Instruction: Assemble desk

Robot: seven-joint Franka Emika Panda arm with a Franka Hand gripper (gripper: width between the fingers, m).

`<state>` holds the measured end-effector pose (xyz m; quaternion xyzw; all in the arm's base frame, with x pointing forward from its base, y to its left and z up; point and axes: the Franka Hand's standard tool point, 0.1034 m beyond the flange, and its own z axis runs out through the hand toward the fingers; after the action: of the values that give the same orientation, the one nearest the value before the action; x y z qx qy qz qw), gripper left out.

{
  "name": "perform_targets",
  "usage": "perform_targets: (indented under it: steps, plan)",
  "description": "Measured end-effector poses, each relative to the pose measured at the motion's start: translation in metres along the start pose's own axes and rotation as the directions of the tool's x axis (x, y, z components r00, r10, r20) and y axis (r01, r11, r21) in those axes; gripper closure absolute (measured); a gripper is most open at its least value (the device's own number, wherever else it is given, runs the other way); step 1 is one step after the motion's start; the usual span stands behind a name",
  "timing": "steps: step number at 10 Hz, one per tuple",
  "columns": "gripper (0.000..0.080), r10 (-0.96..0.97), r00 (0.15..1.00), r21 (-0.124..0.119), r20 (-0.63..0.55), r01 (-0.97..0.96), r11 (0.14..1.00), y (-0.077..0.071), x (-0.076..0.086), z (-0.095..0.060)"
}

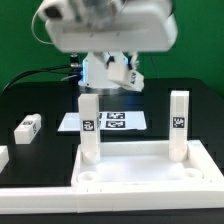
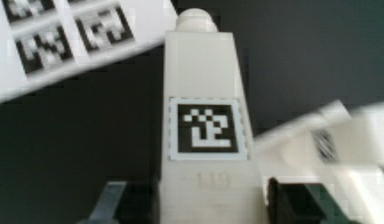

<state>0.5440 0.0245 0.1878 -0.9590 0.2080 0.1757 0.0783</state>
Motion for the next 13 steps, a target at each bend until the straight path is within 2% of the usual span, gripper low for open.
perform_targets:
  steps: [2,3,4,7,8,10,11,12,13]
  plan:
    - [0.0512,-0.112,0.976,-0.091,-0.187,0.097,0.991,-0.015,0.021,-0.026]
    - [0.0512,-0.172,0.945,-0.131,-0.279,0.139,0.981,-0.02,0.027,-0.03]
    - [0.0512,-0.174,0.935,-0.121,-0.309,0.143,0.982,-0.02,0.022,-0.024]
    - [0.0512,-0.195,0.85,-0.085,-0.489,0.176,0.981,-0.032,0.03,-0.025]
    - [0.0512,-0.187,0.825,-0.064,-0.533,0.181,0.981,-0.034,0.036,-0.025]
    - [0.0512,-0.128,0.795,0.014,-0.593,0.169,0.985,-0.045,0.052,-0.033]
    - [0.0512,-0.075,0.744,0.058,-0.664,0.151,0.987,-0.063,0.057,-0.035]
    - [0.0512,-0.043,0.709,0.085,-0.704,0.144,0.986,-0.084,0.05,-0.017]
    - [0.0512,-0.031,0.732,0.078,-0.68,0.114,0.99,-0.103,0.037,0.006]
